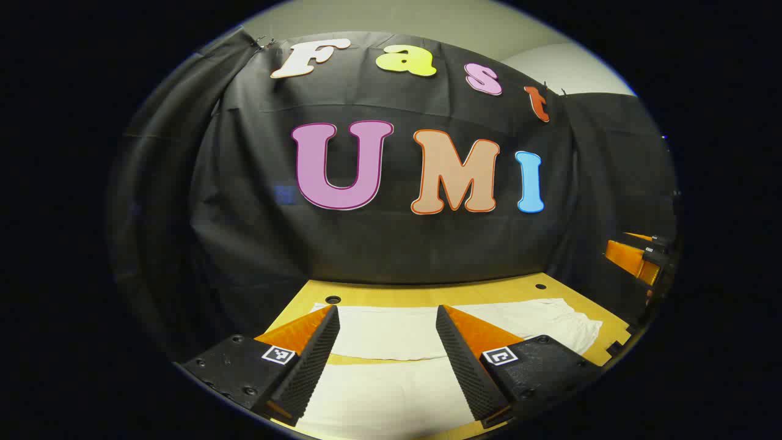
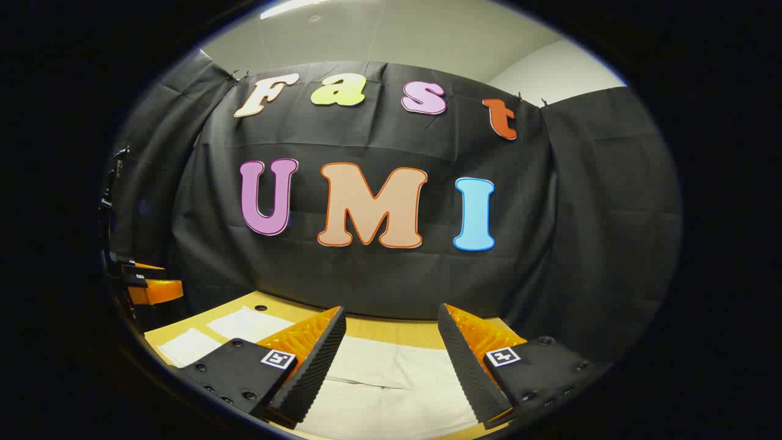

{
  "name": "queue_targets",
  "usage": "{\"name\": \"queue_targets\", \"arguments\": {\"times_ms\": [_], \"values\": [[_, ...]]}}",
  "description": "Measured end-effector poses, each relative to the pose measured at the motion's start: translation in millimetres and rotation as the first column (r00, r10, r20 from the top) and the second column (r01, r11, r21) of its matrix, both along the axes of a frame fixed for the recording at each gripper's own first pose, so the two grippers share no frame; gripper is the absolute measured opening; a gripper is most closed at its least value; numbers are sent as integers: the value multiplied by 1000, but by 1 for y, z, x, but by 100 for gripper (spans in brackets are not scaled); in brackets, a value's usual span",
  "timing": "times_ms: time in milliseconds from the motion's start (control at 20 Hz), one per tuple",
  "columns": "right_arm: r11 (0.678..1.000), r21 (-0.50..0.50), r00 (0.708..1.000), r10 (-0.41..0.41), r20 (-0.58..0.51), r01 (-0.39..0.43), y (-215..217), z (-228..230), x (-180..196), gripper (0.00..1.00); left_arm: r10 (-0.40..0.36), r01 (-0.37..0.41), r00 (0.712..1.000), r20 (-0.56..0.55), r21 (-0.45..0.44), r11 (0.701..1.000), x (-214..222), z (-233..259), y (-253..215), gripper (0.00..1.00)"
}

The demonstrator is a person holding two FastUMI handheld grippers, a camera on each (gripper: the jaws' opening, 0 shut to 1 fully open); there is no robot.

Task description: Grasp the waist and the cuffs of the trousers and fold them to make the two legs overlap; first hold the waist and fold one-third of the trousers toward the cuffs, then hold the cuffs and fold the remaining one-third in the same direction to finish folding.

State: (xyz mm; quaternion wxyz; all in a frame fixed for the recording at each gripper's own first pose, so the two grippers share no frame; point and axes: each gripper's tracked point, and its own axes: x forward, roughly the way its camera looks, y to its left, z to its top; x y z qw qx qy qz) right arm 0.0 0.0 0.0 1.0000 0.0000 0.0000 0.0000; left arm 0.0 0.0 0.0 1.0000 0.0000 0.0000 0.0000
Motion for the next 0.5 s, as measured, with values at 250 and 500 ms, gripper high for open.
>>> {"name": "queue_targets", "arguments": {"times_ms": [250,500], "values": [[1000,-11,1000,0,-10,0,2,-2,-4,97,-8,8,1000,-9,-9,1000,1,-6,-2,95],[1000,-20,1000,2,-28,-3,7,-8,-7,97,-14,14,999,-30,-4,1000,0,-15,0,95]]}}
